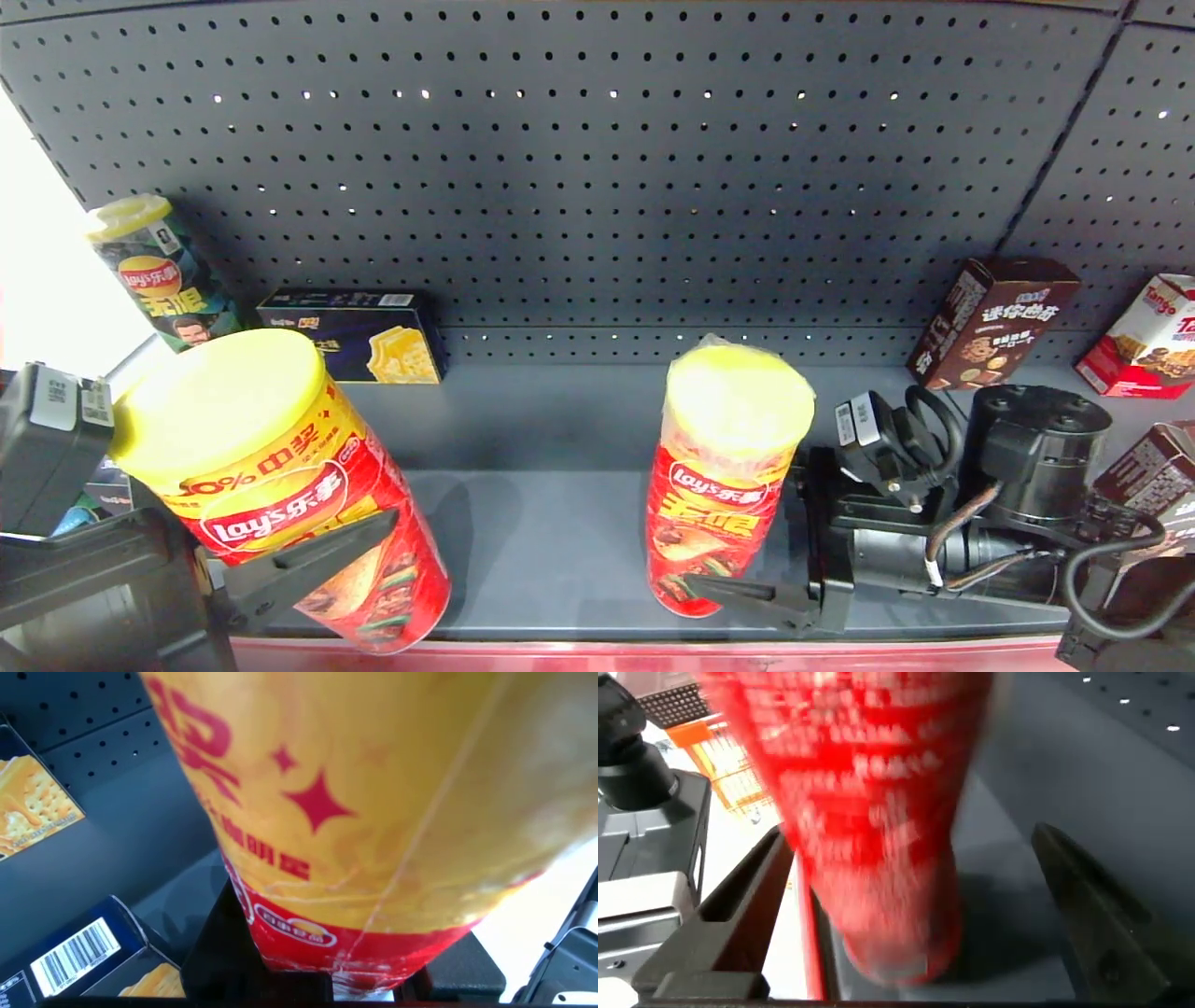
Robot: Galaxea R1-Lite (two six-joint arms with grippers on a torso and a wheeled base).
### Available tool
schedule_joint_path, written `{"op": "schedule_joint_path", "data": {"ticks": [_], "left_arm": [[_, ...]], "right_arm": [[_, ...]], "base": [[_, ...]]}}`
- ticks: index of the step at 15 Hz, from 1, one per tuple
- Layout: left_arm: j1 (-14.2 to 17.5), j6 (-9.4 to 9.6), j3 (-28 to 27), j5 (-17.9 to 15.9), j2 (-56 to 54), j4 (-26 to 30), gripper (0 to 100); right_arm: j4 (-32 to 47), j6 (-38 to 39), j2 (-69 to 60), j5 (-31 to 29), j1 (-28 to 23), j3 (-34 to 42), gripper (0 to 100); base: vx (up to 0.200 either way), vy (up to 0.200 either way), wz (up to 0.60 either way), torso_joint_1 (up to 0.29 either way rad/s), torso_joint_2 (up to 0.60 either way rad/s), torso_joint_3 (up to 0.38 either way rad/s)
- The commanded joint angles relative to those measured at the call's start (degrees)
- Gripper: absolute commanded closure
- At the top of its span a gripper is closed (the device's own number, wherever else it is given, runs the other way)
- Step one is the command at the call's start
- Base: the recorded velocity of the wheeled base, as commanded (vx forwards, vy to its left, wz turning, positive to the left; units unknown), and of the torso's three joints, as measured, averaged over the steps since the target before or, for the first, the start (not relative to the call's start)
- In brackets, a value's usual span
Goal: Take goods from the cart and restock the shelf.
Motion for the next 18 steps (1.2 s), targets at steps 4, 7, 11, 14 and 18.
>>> {"op": "schedule_joint_path", "data": {"ticks": [4,7,11,14,18], "left_arm": [[-0.1,0.01,-0.1,0.0,-0.1,0.0,100],[-0.1,0.01,0.0,0.0,-0.1,0.0,100],[-0.1,0.01,0.1,0.0,-0.1,0.1,100],[-0.1,0.01,0.3,0.0,-0.2,0.0,100],[-0.1,0.01,1.1,0.0,-0.4,0.0,100]], "right_arm": [[0.0,0.0,-4.0,0.1,-3.8,2.3,0],[0.0,0.0,-3.6,0.0,-4.4,2.2,0],[0.1,0.0,-3.3,-0.3,-5.3,1.9,0],[0.0,0.0,-3.8,-0.3,-5.3,2.2,0],[0.3,0.0,-9.3,-0.3,-4.0,3.5,0]], "base": [[0.0,0.0,0.0,0.0,0.0,0.0],[0.0,0.0,0.0,0.0,0.0,0.0],[0.0,0.0,0.0,0.0,0.0,0.0],[0.0,0.0,0.0,0.0,0.0,0.0],[0.0,0.0,0.0,0.0,0.0,0.0]]}}
